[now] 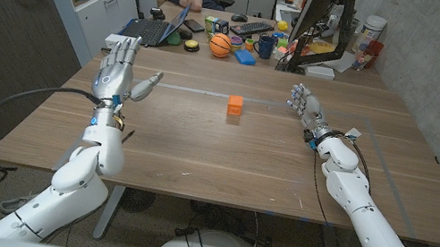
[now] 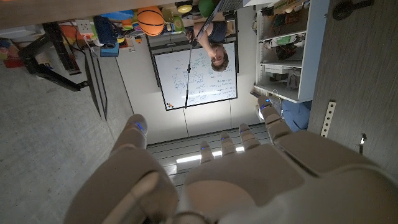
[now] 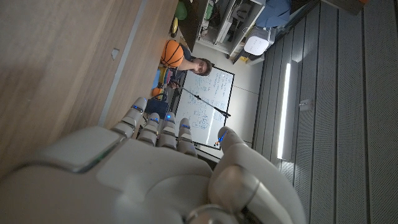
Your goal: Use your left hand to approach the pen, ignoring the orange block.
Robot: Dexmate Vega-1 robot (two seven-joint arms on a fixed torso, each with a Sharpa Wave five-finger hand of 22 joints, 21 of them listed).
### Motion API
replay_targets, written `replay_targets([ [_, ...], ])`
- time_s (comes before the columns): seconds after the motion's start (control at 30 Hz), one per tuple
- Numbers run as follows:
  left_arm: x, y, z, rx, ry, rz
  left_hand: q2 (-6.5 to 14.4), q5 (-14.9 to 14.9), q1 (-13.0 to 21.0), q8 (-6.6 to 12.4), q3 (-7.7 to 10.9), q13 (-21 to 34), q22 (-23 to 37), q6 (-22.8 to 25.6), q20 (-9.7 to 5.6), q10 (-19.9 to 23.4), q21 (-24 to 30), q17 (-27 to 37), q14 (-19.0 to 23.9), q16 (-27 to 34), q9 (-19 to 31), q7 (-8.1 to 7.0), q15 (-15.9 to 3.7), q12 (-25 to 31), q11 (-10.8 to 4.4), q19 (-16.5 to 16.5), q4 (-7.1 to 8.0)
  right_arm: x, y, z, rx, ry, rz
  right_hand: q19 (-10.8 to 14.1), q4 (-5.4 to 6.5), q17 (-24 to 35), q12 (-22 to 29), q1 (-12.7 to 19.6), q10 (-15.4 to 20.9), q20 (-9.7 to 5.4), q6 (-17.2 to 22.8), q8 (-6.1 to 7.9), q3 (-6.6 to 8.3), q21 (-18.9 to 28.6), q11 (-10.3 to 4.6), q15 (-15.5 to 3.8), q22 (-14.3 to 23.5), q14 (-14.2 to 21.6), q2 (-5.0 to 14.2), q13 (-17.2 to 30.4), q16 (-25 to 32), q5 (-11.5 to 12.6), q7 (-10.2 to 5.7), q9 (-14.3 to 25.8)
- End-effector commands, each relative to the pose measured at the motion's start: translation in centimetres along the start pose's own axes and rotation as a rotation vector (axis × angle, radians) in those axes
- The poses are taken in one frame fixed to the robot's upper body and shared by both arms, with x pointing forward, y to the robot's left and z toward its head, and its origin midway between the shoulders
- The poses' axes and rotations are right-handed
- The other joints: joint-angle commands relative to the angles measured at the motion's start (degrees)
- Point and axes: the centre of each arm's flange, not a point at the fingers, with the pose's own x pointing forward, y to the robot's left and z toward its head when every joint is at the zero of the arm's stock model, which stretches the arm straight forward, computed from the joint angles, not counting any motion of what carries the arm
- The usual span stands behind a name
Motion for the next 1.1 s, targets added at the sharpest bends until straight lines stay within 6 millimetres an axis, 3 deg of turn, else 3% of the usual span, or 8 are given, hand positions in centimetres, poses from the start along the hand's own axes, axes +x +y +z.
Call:
replay_targets([
  [0.03, -0.4, -0.6, -0.6, 0.033, 0.073, -0.130, -0.90, 0.92, 0.93, -0.20, -1.03, 0.51, 0.22, -3.98, 0.16, -2.67, -0.90, 0.26, -0.49, 0.29, 0.19, -0.21, 1.43, 0.14, 2.24, 0.75, 0.35, -0.2, 0.1, 0.1, -0.005, -0.003, 0.007, 0.01, -0.03, 0.15, 0.30, -0.13, 0.22, 0.16, -0.11, 0.09, -0.20, -0.18, -0.24, 0.30, 0.20, -0.18, -0.67, 0.23, 0.39, 0.26, 0.17, 0.15],
  [0.2, -0.4, -0.9, -0.6, 0.040, 0.084, -0.192, -1.22, 1.20, 1.11, -0.04, -1.57, 0.66, 0.27, -5.55, 0.14, -3.49, -1.16, 0.30, -0.07, 0.54, 0.28, -0.22, 1.82, 0.33, 4.45, 1.22, 0.52, -0.3, 0.2, 0.0, -0.003, -0.004, 0.006, 0.03, 0.03, 0.16, 0.30, -0.24, 0.21, 0.13, -0.17, 0.08, -0.31, -0.24, -0.22, 0.27, 0.20, -0.20, -0.74, 0.23, 0.39, 0.27, 0.36, 0.15],
  [0.37, -0.6, -1.0, -0.9, 0.044, 0.105, -0.223, -1.38, 1.38, 1.29, -0.09, -1.92, 0.73, 0.32, -6.97, 0.12, -3.95, -1.18, 0.32, 0.30, 0.69, 0.32, -0.16, 2.04, 0.44, 5.60, 1.87, 0.57, -0.4, 0.2, 0.0, -0.007, -0.003, 0.006, 0.03, 0.09, 0.17, 0.28, -0.35, 0.15, 0.15, -0.20, 0.08, -0.40, -0.30, -0.26, 0.31, 0.20, -0.21, -0.80, 0.24, 0.40, 0.27, 0.41, 0.15],
  [0.63, -0.8, -1.1, -1.2, 0.047, 0.130, -0.246, -1.53, 1.57, 1.54, -0.06, -2.31, 0.79, 0.35, -8.42, 0.12, -3.22, -1.19, 0.34, 1.18, 0.99, 0.36, -0.19, 1.98, 0.96, 5.87, 2.66, 0.61, -0.2, 0.5, 0.2, -0.009, -0.003, 0.014, 0.03, 0.24, 0.20, 0.27, -0.61, 0.09, 0.22, -0.26, 0.09, -0.62, -0.43, -0.21, 0.38, 0.21, -0.22, -0.90, 0.24, 0.42, 0.29, 0.47, 0.15],
  [0.87, -1.2, -1.4, -1.4, 0.053, 0.162, -0.265, -1.95, 1.90, 1.68, 0.55, -3.41, 0.86, 0.38, -9.64, 0.09, -1.58, -1.15, 0.46, 4.47, 1.98, 0.50, -0.23, 0.75, 1.89, 5.96, 4.59, 0.79, -0.2, 0.6, 0.2, -0.015, 0.002, 0.018, 0.04, 0.35, 0.22, 0.26, -0.80, 0.06, 0.23, -0.34, 0.08, -0.76, -0.51, -0.20, 0.39, 0.21, -0.21, -0.96, 0.24, 0.44, 0.30, 0.54, 0.15],
  [1.1, -1.2, -1.5, -1.8, 0.068, 0.193, -0.295, -1.95, 2.05, 1.59, 1.12, -3.95, 0.79, 0.32, -8.91, 0.12, -0.51, -1.30, 0.45, 4.13, 1.62, 0.60, -0.22, 1.80, 2.29, 6.60, 5.24, 0.95, -0.2, 0.6, 0.3, -0.011, 0.002, 0.007, 0.07, 0.47, 0.23, 0.28, -0.99, 0.08, 0.22, -0.43, 0.06, -0.91, -0.59, -0.21, 0.45, 0.21, -0.27, -1.01, 0.25, 0.44, 0.31, 0.56, 0.15],
])
